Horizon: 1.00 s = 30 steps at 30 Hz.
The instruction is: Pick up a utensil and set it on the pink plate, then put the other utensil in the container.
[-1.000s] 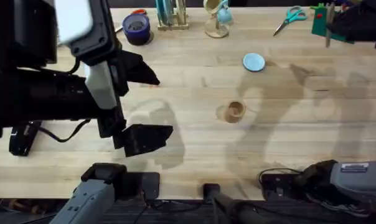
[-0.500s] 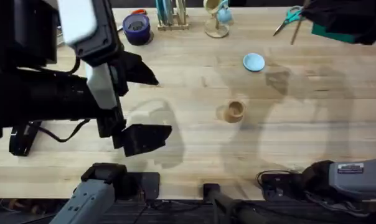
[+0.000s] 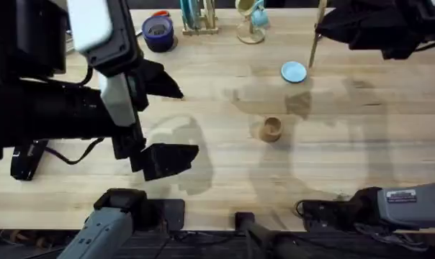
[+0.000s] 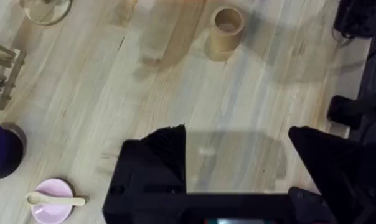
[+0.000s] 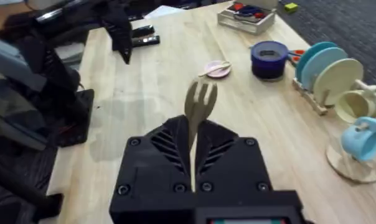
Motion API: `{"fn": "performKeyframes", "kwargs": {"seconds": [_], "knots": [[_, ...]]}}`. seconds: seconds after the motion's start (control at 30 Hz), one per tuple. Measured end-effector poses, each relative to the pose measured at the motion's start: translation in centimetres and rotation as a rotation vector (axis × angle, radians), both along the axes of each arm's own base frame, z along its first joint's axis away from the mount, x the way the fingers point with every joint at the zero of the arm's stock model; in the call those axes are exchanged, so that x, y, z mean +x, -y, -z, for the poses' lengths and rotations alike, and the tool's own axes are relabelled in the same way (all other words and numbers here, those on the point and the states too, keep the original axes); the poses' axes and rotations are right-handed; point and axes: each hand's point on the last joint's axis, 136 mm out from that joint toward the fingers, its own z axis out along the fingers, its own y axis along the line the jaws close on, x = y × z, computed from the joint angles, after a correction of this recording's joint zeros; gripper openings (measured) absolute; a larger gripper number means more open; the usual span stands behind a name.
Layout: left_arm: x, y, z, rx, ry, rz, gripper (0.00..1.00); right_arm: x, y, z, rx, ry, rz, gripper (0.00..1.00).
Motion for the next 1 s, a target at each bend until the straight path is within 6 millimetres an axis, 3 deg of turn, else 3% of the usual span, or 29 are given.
{"fn": "performKeyframes", "kwargs": {"seconds": [0.47, 0.73, 1.0], "knots": [[0.0, 0.0, 0.0, 0.002, 0.000, -0.001, 0.994, -2.5, -3.3, 1.0, -0.077, 0.097, -0.176, 0.031], [0.0, 0.0, 0.0, 0.002, 0.000, -0.001, 0.993, -2.0, -3.4, 2.1, -0.079, 0.098, -0.196, 0.031], [0.0, 0.0, 0.0, 0.002, 0.000, -0.001, 0.993, -3.0, -4.1, 3.9, -0.069, 0.124, -0.240, 0.031]]}}
